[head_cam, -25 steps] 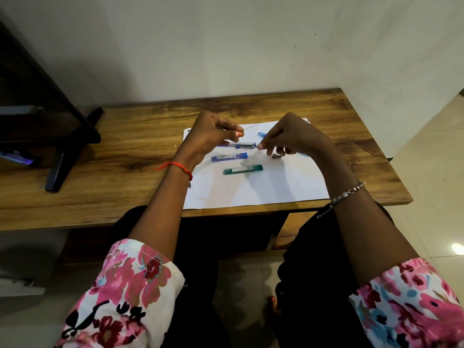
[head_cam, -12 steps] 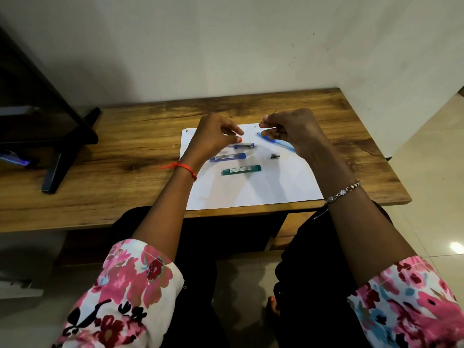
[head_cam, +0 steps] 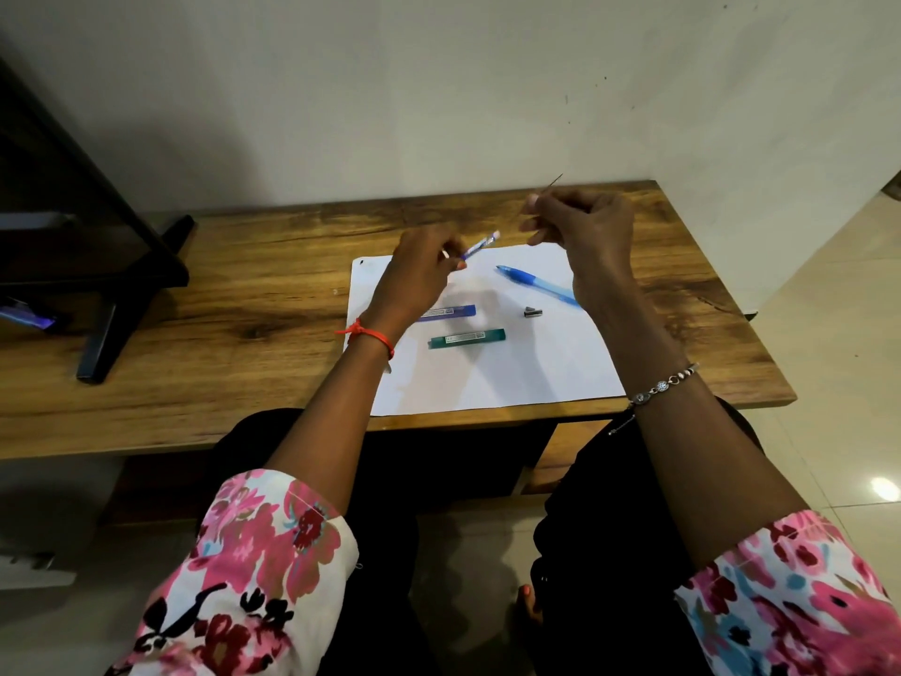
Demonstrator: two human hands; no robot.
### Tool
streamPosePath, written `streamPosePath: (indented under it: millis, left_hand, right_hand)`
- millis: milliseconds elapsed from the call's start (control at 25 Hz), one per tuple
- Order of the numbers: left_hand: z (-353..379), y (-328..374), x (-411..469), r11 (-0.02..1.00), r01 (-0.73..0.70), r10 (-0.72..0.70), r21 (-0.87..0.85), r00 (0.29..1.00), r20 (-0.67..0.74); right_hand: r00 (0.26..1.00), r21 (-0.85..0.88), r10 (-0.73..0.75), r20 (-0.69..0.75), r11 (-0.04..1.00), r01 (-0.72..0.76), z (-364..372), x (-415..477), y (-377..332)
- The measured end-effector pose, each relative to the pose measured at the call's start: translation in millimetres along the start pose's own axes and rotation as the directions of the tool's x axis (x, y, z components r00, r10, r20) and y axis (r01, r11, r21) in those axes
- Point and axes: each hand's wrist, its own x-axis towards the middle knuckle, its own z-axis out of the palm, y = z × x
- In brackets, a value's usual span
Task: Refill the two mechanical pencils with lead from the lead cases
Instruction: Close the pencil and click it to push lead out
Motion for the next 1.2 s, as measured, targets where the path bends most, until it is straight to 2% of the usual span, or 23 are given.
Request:
streamPosePath:
  millis: [80,200,440,1000,1200]
  left_hand:
    - [-8.5,8.7,-1.3,0.992,-0.025,0.018,-0.125,0.998,-0.059]
    - [-14.9,15.8,-5.5,0.972,-0.028,0.011,-0.233,0.997,-0.072]
    - [-13.8,16.9,-7.2,0.952,-0.081,0.062,-0.294,0.995,-0.073]
    - [-14.3,16.0,-6.5,0.961,-0.151,0.136,-0.231,0.988,-0.078]
    - [-12.9,15.5,-5.1,0.961,-0.151,0.138,-0.231,0.988,-0.074]
  right_hand:
    - [0.997,0.093,-0.068,-0.047,0.993,0.072,0.1,-0.1,-3.0]
    - [0.990,0.186,-0.133,-0.040,0.973,0.138,-0.9,-2.0,-5.7]
    - [0.986,0.238,-0.167,0.010,0.958,0.160,1.3,-5.2,-8.6]
    - [0.970,0.146,-0.232,0.071,0.964,0.220,2.3,-4.8,-6.3]
    - [0.963,-0.005,-0.228,0.140,0.973,0.231,3.0,-3.7,-2.5]
